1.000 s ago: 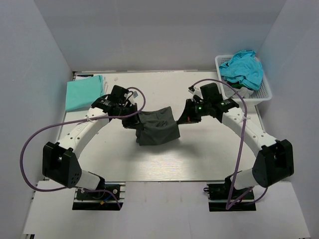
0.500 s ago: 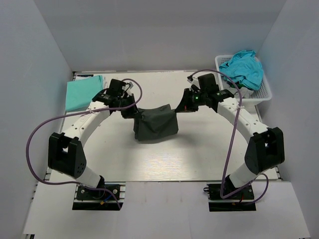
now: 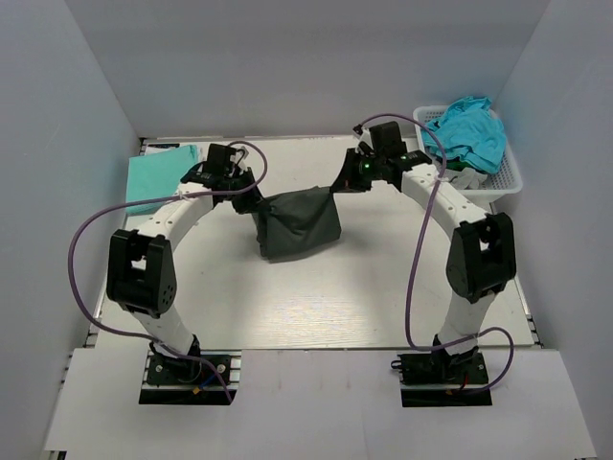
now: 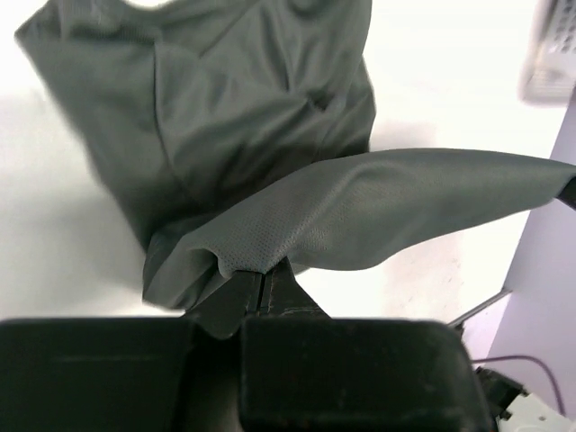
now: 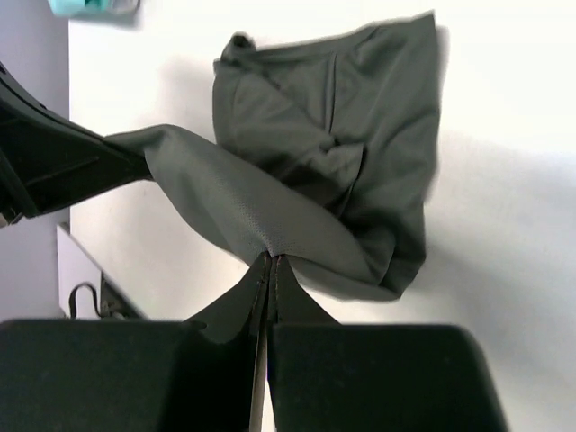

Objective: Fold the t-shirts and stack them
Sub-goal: Fold the long partially folded tshirt into a neat square

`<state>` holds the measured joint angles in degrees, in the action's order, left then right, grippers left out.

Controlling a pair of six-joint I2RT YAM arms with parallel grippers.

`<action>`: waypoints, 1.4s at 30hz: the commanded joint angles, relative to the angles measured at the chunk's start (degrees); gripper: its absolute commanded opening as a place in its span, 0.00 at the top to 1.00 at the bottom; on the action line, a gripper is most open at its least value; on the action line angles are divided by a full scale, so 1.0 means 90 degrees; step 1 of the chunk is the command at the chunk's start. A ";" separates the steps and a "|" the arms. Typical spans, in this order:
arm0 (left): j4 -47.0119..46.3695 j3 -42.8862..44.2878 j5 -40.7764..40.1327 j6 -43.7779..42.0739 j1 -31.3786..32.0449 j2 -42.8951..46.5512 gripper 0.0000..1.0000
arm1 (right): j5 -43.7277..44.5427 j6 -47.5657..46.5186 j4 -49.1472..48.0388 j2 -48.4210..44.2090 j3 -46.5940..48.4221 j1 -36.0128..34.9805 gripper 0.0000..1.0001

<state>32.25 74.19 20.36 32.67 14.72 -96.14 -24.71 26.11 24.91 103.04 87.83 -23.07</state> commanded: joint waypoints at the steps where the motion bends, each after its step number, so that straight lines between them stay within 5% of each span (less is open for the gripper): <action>1: -0.0497 0.0486 0.0345 0.0101 -0.0141 -0.0284 1.00 | 0.0099 -0.0118 -0.0180 0.0452 0.0679 0.0083 1.00; 12: -0.0576 0.1023 -0.0034 0.0287 -0.0610 -0.1241 0.98 | -0.0155 -0.0342 -0.0336 0.2290 0.2378 0.0131 1.00; 15: -0.0692 0.1092 -0.0113 0.0345 -0.0737 -0.1466 0.69 | -0.0213 -0.0313 -0.0823 0.2728 0.2623 0.0161 1.00; 16: -0.0760 0.1092 -0.0114 0.0345 -0.0805 -0.1553 0.40 | -0.0310 -0.0284 -0.1153 0.2837 0.2846 0.0142 1.00; 17: -0.0761 0.1092 -0.0114 0.0345 -0.0806 -0.1554 0.25 | -0.0350 -0.0245 -0.1166 0.3050 0.2955 0.0141 1.00; 19: -0.0839 0.1150 -0.0192 0.0404 -0.0942 -0.1613 0.01 | -0.0816 -0.0400 -0.1215 0.3626 0.3470 0.0122 0.78; 20: -0.0907 0.1151 -0.0192 0.0404 -0.0942 -0.1613 0.01 | -0.0838 -0.0391 -0.1118 0.3754 0.3821 0.0122 0.10; 23: -0.0908 0.1287 -0.0066 0.0317 -0.1001 -0.1613 0.01 | -0.0927 -0.0567 -0.0873 0.3981 0.4332 0.0122 0.10; 34: -0.1113 0.0908 0.0394 -0.0778 -0.0688 -0.1272 0.01 | 0.0518 -0.1143 -0.0774 0.2126 0.1737 0.0024 0.10; 42: -0.2254 -0.0107 0.1107 -0.0203 -0.0133 -0.1086 0.01 | -0.0379 -0.0763 -0.2053 0.1333 -0.0208 -0.0336 0.10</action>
<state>16.40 75.53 26.72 29.21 11.86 -109.91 -23.83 18.06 12.51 116.07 88.18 -24.71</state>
